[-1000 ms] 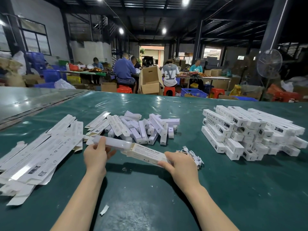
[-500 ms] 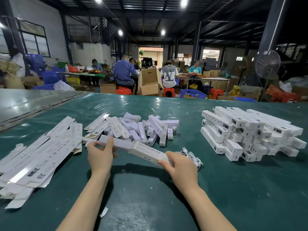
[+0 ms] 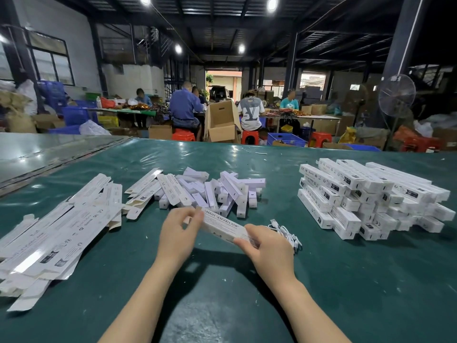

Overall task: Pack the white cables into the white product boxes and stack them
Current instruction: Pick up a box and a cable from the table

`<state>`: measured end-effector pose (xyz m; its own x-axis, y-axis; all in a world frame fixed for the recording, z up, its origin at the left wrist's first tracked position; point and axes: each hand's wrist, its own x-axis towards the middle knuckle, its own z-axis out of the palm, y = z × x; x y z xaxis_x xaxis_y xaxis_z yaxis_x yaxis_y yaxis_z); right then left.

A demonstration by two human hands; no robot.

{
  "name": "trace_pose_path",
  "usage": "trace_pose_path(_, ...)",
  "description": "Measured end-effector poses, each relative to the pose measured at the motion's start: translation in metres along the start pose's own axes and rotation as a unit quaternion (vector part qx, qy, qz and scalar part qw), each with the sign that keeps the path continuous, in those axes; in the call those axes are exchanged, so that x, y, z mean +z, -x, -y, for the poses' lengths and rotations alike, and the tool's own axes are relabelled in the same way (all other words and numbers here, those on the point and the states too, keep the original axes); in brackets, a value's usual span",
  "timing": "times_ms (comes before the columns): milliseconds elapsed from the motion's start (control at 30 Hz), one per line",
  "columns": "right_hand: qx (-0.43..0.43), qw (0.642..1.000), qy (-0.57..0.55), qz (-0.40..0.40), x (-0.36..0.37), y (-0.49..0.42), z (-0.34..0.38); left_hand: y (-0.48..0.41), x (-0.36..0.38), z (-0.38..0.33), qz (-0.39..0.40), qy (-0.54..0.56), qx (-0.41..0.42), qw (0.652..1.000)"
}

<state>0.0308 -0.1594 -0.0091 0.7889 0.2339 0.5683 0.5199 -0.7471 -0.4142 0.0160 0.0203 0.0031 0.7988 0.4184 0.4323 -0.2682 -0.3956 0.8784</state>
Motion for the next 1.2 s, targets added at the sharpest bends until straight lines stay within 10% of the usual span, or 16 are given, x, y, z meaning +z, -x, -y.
trace_pose_path(200,-0.01,1.0,0.012,0.006,0.001,-0.001,0.01,0.006,0.015,-0.006,0.025,0.145,-0.123,0.981)
trace_pose_path(400,0.116,0.939,-0.323,-0.002,-0.003,-0.009,0.021,0.005,0.026,-0.011,-0.116,0.233,-0.241,0.935)
trace_pose_path(567,0.227,0.971,-0.046,-0.064,-0.02,-0.013,-0.034,-0.01,-0.001,-0.018,0.009,0.156,-0.258,0.953)
trace_pose_path(700,0.229,0.972,0.047,0.037,-0.016,-0.011,-0.047,-0.002,-0.007,-0.028,0.194,-0.097,-0.186,0.958)
trace_pose_path(833,0.228,0.972,0.038,0.051,-0.019,-0.012,-0.047,0.004,-0.007,-0.031,0.384,-0.315,-0.096,0.862)
trace_pose_path(1200,0.226,0.972,0.042,0.044,-0.022,-0.013,-0.045,0.017,-0.002,-0.028,0.365,-0.322,0.043,0.872)
